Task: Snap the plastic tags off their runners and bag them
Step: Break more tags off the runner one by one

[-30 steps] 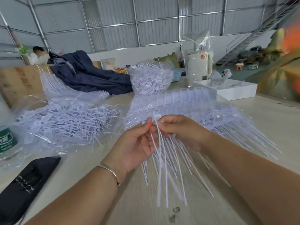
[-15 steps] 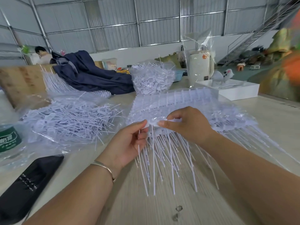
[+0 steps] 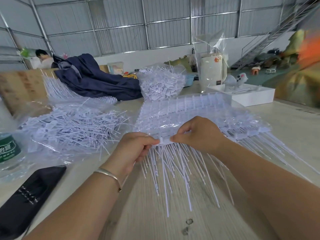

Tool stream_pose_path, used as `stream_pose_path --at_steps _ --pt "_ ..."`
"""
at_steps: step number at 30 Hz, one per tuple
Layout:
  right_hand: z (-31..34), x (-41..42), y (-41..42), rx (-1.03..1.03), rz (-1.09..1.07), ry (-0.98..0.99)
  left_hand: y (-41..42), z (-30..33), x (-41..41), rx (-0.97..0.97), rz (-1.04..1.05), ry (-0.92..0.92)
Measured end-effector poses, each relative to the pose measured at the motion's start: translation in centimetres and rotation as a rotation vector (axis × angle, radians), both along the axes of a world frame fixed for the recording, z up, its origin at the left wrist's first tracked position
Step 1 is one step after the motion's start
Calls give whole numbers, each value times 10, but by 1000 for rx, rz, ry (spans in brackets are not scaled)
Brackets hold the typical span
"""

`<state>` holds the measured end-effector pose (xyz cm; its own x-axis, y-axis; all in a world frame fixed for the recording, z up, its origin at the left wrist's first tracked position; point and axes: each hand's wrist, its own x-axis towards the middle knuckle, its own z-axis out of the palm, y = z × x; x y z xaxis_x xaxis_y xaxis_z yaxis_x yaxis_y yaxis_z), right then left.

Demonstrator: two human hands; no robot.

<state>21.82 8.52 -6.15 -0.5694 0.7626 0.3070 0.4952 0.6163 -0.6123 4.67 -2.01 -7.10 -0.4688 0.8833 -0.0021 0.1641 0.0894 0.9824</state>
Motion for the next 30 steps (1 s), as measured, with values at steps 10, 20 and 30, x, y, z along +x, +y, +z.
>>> stream_pose_path --at_steps 10,20,30 --pt "1 2 -2 10 -5 -139 4 -4 21 -24 43 920" --pt "7 10 4 2 65 183 2 1 4 41 115 375" --pt "-7 -1 -6 207 74 -78 0 1 12 -47 -35 -549"
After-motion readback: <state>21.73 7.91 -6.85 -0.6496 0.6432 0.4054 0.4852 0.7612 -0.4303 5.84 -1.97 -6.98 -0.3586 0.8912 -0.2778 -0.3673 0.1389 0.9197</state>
